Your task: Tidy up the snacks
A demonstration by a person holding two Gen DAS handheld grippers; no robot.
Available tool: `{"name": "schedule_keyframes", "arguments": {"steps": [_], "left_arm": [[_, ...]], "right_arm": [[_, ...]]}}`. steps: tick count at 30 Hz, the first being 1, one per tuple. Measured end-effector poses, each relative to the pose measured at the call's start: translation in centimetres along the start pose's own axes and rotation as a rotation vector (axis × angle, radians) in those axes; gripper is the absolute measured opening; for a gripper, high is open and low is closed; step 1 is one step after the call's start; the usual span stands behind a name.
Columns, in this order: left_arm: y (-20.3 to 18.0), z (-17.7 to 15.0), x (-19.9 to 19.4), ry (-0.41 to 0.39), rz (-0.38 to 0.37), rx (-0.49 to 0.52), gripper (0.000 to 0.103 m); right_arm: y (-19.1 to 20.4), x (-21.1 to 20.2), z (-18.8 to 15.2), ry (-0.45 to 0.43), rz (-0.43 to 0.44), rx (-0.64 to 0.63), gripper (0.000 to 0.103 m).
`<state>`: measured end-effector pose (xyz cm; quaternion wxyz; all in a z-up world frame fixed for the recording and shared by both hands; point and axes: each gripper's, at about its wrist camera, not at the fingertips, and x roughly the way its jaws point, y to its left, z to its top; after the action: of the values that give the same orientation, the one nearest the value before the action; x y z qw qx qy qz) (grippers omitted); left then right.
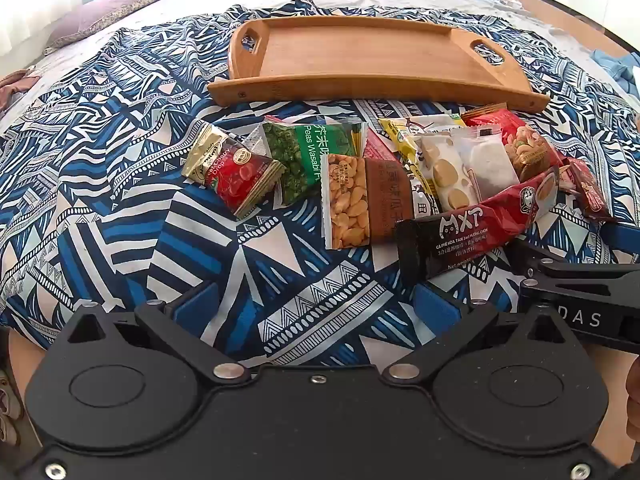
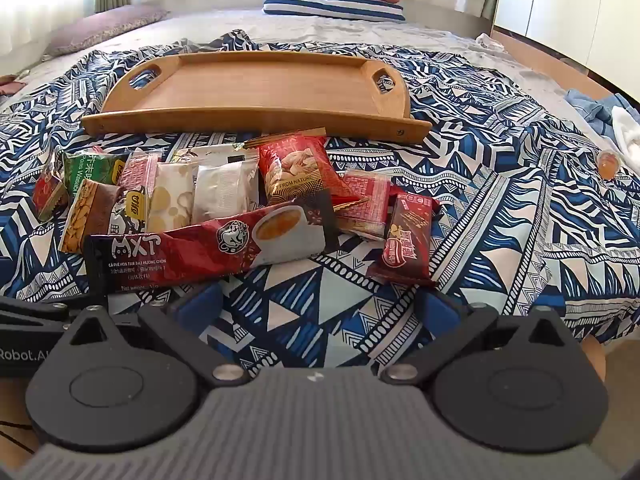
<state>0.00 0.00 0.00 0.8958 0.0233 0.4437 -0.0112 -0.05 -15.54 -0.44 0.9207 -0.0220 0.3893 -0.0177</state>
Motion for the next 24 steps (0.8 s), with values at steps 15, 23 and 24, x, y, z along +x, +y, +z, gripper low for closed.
{"name": "schedule_keyframes", "arguments": {"steps": [15, 23, 24], "left_arm": [[0.0, 0.0, 0.0, -0.002, 0.0, 0.0, 0.103], [-0.1, 0.02, -0.02, -0.006, 0.002, 0.004, 0.103], [-0.1, -0.04, -0.08, -0.008, 0.003, 0.005, 0.103]], "right_arm": [[-0.02, 0.0, -0.03, -0.001, 0.0, 0.0, 0.103], [-0.05, 0.0, -0.05, -0.001, 0.001, 0.001, 0.103], [-0.06, 0.0, -0.05, -0.001, 0.001, 0.001, 0.103]]}}
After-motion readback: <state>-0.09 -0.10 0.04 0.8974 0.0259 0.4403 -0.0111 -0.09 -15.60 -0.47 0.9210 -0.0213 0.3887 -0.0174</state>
